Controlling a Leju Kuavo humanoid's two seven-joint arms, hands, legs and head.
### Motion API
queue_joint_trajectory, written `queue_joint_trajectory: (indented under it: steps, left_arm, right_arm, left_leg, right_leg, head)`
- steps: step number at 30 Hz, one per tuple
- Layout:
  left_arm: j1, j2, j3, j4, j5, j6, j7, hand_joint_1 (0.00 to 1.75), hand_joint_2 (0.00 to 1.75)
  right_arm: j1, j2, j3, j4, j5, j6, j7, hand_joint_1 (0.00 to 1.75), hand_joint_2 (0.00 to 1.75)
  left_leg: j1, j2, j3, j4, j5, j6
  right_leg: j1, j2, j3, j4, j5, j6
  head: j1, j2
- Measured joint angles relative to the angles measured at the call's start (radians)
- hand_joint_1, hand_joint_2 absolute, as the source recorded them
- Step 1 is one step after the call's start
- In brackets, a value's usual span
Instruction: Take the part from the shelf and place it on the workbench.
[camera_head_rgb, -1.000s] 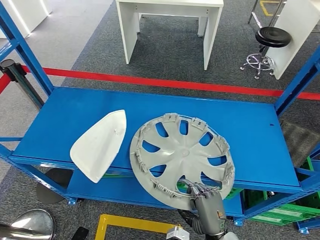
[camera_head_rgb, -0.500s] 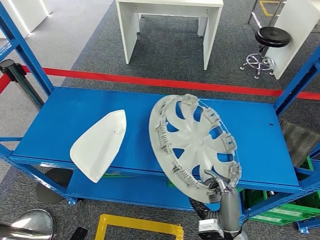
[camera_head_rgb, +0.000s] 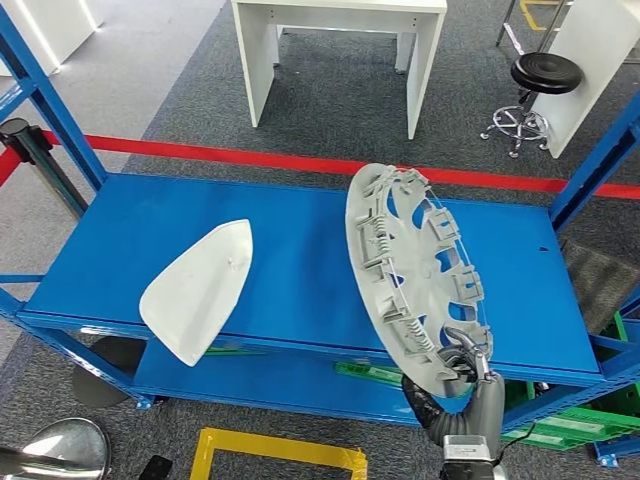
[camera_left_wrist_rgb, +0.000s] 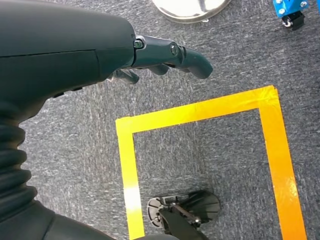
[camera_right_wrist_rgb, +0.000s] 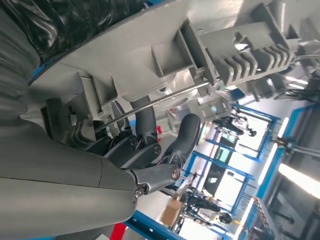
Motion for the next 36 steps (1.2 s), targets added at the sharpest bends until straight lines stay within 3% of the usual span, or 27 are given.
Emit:
queue_joint_trajectory:
  steps: [8,20,36]
  left_arm:
    - [-0.001,0.000,0.000,0.000,-0.022,0.000,0.000,0.00,1.75]
    - [-0.001,-0.003,0.020,0.000,-0.038,0.004,-0.004,0.00,1.75]
    - [-0.001,-0.005,0.051,0.000,-0.042,0.011,-0.007,0.00,1.75]
  right_arm:
    - [0.034,0.008,0.022,-0.100,-0.064,0.017,-0.114,1.75,1.75]
    - [0.073,0.006,0.140,-0.291,-0.131,-0.049,-0.117,1.75,1.75]
    - [0.099,0.006,0.185,-0.396,-0.159,-0.052,-0.117,1.75,1.75]
  left_leg:
    - [0.000,0.000,-0.001,0.000,0.000,0.000]
    - [0.000,0.000,-0.002,0.000,0.000,0.000]
    - [0.000,0.000,-0.003,0.000,0.000,0.000]
  right_leg:
    - [0.000,0.000,-0.002,0.000,0.000,0.000]
    - [0.000,0.000,-0.002,0.000,0.000,0.000]
    - [0.000,0.000,-0.003,0.000,0.000,0.000]
  head:
    - [0.000,0.000]
    - [0.000,0.000]
    - [0.000,0.000]
